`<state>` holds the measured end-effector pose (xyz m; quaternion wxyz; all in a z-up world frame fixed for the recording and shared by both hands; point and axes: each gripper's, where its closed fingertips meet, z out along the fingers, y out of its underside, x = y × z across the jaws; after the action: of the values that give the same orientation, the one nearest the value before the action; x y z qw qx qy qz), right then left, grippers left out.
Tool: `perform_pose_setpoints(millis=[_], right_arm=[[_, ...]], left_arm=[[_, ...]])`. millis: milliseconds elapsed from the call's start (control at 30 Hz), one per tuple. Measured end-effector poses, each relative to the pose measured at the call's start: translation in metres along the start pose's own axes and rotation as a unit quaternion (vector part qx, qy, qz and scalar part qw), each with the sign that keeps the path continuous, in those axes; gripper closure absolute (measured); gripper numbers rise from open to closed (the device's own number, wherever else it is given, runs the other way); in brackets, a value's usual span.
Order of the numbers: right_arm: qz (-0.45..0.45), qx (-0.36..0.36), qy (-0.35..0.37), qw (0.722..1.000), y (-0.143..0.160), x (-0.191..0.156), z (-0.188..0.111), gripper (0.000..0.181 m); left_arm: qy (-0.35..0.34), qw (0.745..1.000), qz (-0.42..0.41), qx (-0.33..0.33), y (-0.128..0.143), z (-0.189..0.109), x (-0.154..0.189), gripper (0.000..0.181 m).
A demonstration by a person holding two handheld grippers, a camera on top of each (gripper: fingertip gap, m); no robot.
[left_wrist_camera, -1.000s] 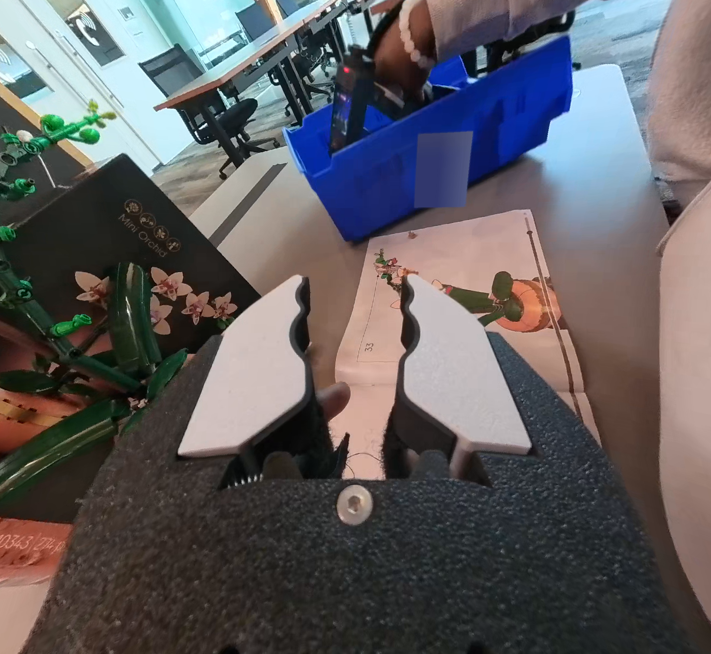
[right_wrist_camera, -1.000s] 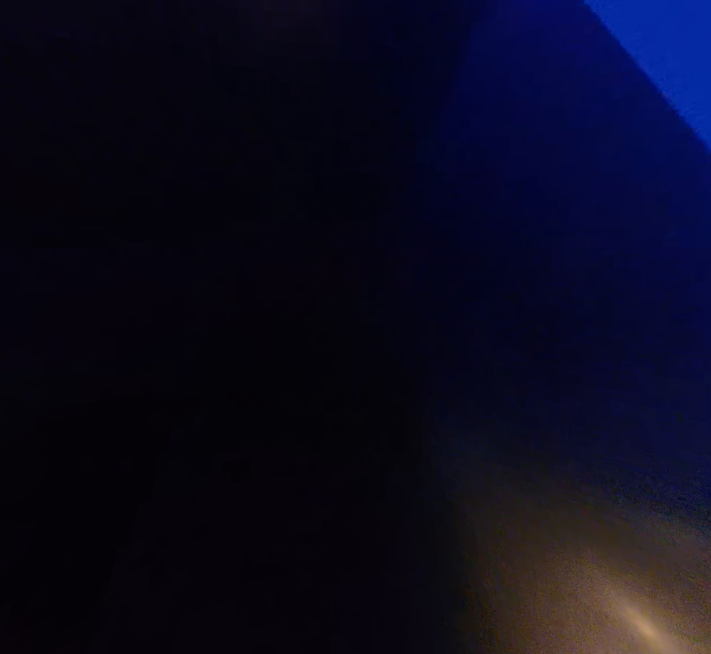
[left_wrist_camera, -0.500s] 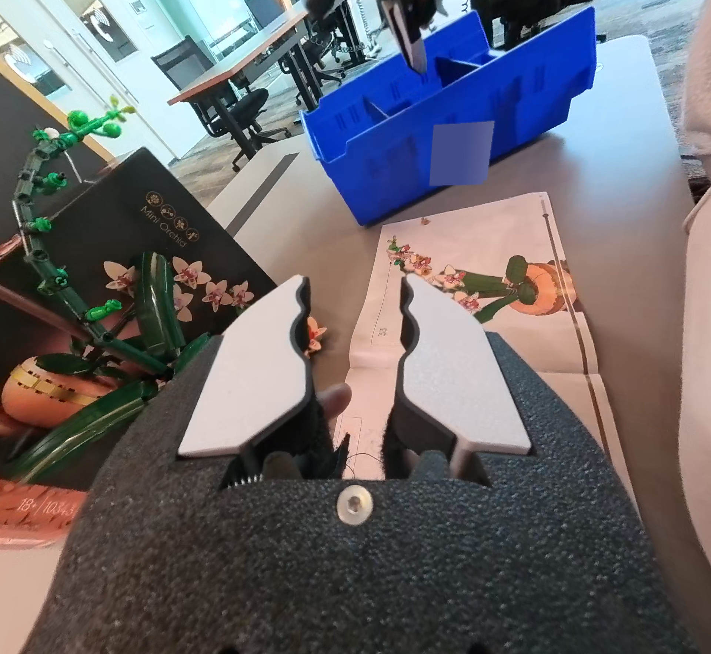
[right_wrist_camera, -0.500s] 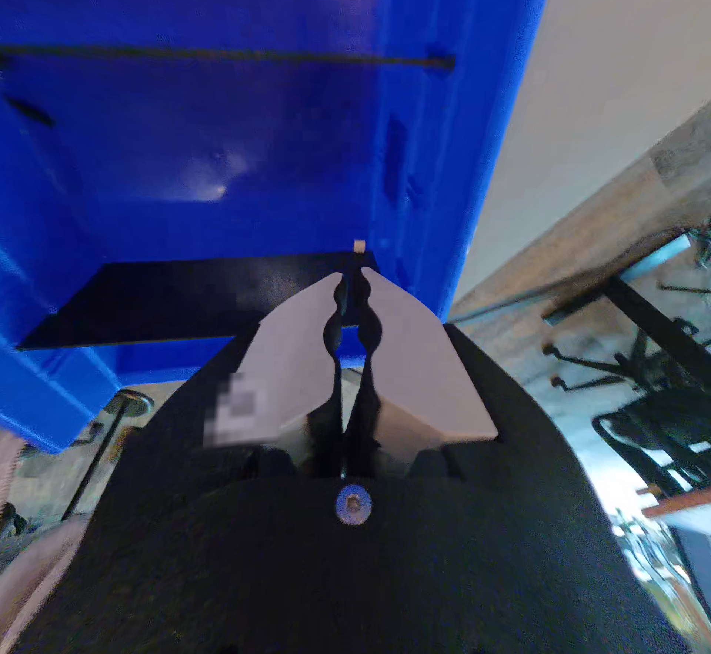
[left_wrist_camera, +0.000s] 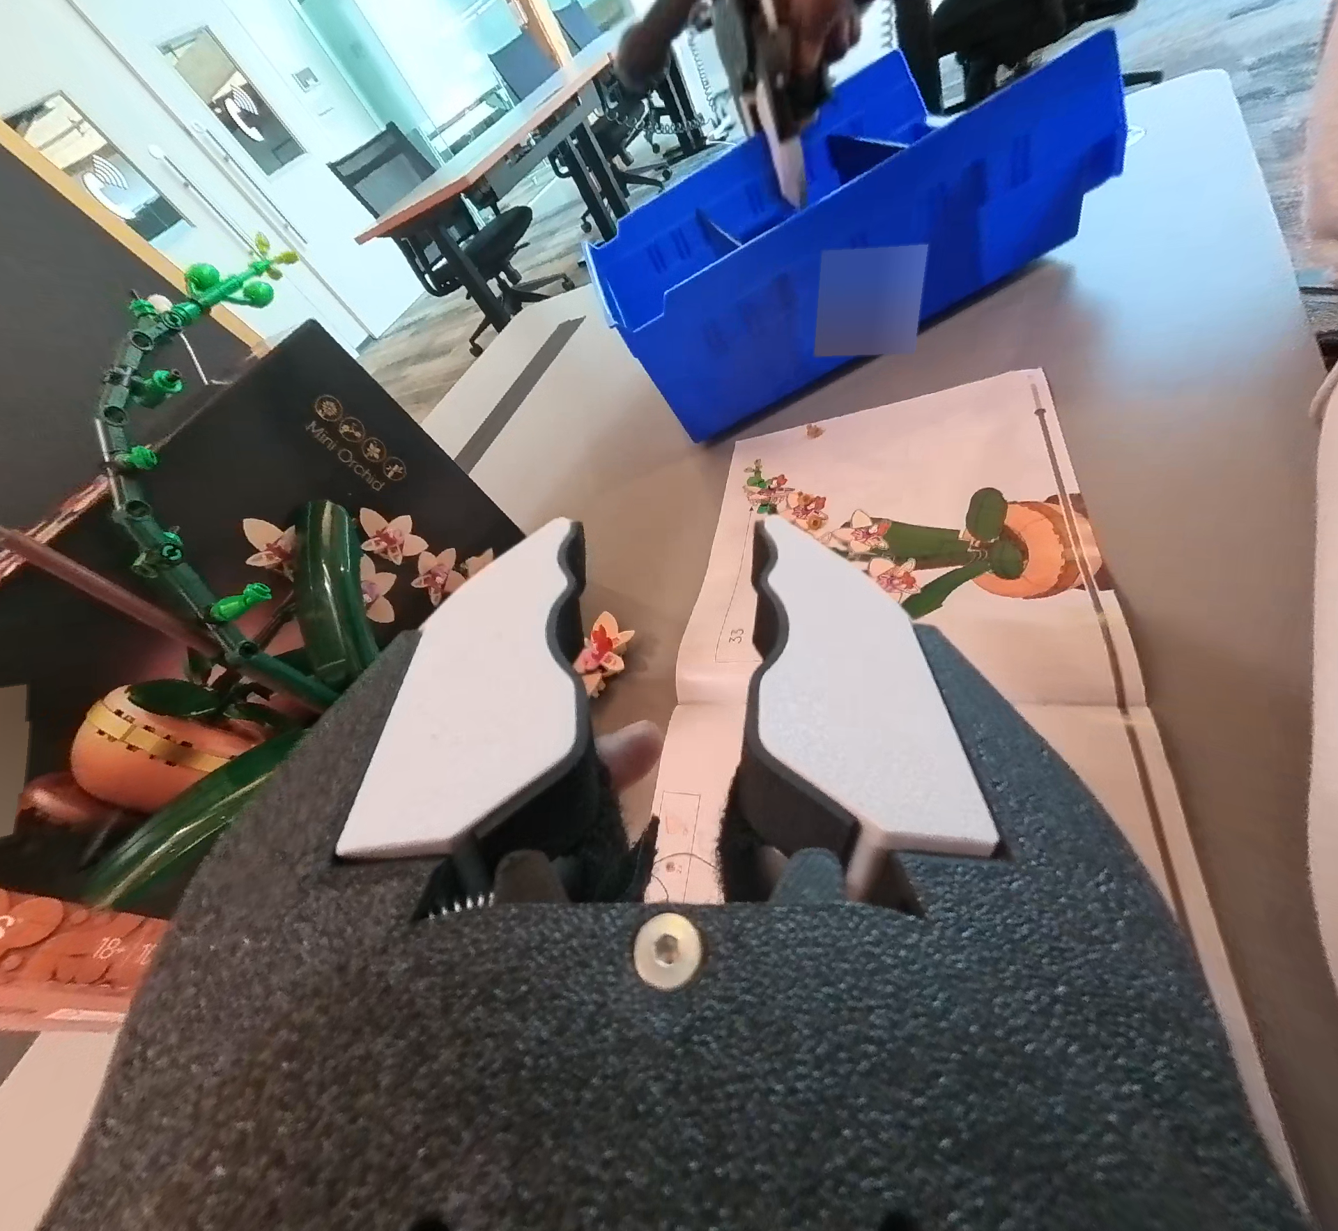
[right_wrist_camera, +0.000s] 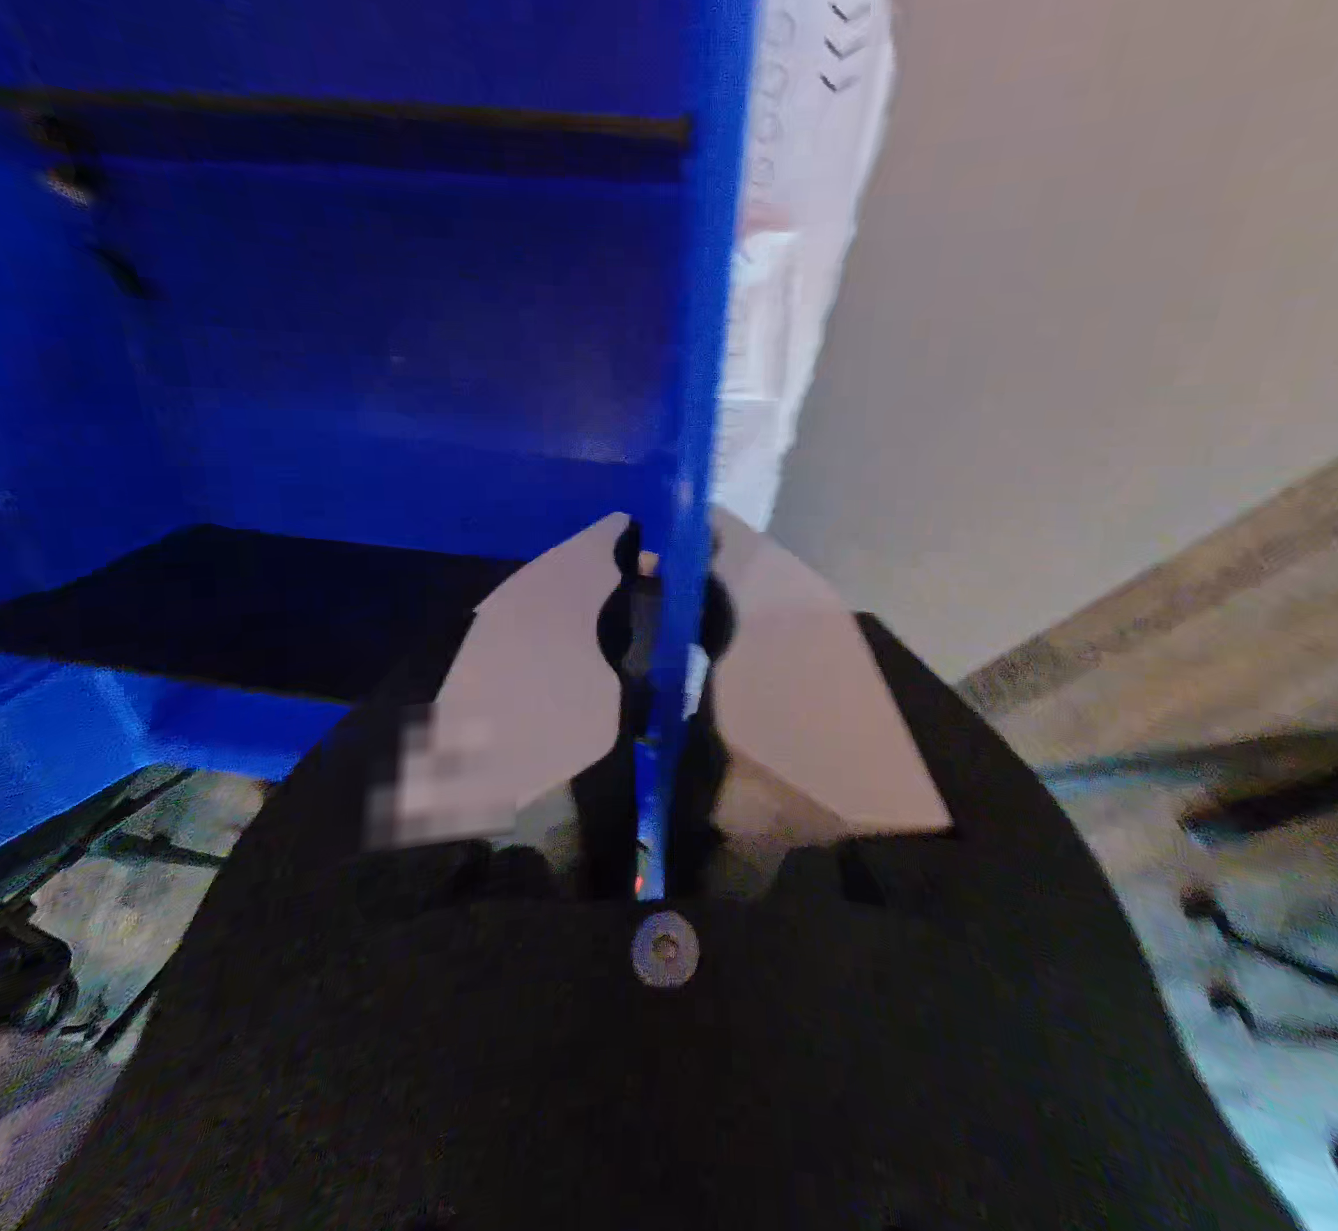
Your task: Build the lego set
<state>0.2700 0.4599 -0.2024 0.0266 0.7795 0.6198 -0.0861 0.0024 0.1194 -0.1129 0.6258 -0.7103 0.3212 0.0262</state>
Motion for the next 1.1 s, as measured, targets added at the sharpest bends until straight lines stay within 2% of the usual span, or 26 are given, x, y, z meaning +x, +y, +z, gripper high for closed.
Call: perform_pose_setpoints(millis=[67,167,233,300,367,433,600,667,700,800,867,900,1000,1100], right_arm=[[0.017,-0.038,0.03,0.999,0.003,0.0,-0.006,0.176],[-0.025,-0.002,0.188,0.982,-0.014,-0.02,-0.067,0.177],[-0.066,-0.002,0.307,0.949,-0.021,-0.036,-0.11,0.177],[-0.091,-0.037,0.375,0.922,-0.023,-0.049,-0.13,0.177],[-0.091,-0.064,0.394,0.912,-0.024,-0.055,-0.13,0.176],[-0.084,-0.048,0.39,0.916,-0.027,-0.057,-0.133,0.177],[-0.062,-0.009,0.435,0.898,-0.024,-0.049,-0.18,0.178],[-0.05,-0.005,0.415,0.909,-0.023,-0.041,-0.169,0.177],[-0.047,-0.005,0.391,0.919,-0.024,-0.035,-0.154,0.176],[-0.038,-0.026,0.281,0.959,-0.018,-0.014,-0.089,0.176],[0.004,0.006,0.163,0.987,-0.017,-0.009,-0.059,0.178],[0.018,0.027,0.125,0.992,-0.02,-0.006,-0.051,0.177],[0.056,0.018,0.096,0.994,-0.011,0.007,-0.031,0.172],[0.092,0.008,0.062,0.994,-0.002,-0.001,-0.016,0.166]], left_arm=[[-0.006,1.0,0.006,-0.004,0.0,-0.003,0.0,0.137],[-0.021,1.0,0.006,-0.012,0.004,-0.011,-0.005,0.138],[-0.022,1.0,-0.01,-0.009,0.007,-0.013,-0.007,0.138],[-0.021,1.0,-0.014,-0.004,0.007,-0.012,-0.006,0.138],[-0.022,1.0,-0.001,-0.005,0.008,-0.009,-0.003,0.138],[-0.023,1.0,0.01,-0.014,0.012,-0.007,-0.001,0.138],[-0.021,1.0,0.007,-0.018,0.017,-0.013,-0.001,0.138],[-0.025,1.0,-0.011,-0.011,0.019,-0.015,-0.003,0.138],[-0.026,0.999,-0.018,-0.007,0.02,-0.015,-0.003,0.138],[-0.022,1.0,-0.022,-0.003,0.021,-0.015,0.0,0.138],[-0.017,1.0,-0.015,-0.01,0.022,-0.016,0.003,0.138],[-0.017,1.0,-0.011,-0.014,0.023,-0.017,0.003,0.138],[-0.023,0.999,-0.018,-0.016,0.025,-0.02,0.0,0.138],[-0.019,0.999,-0.032,-0.009,0.024,-0.018,0.001,0.138]])
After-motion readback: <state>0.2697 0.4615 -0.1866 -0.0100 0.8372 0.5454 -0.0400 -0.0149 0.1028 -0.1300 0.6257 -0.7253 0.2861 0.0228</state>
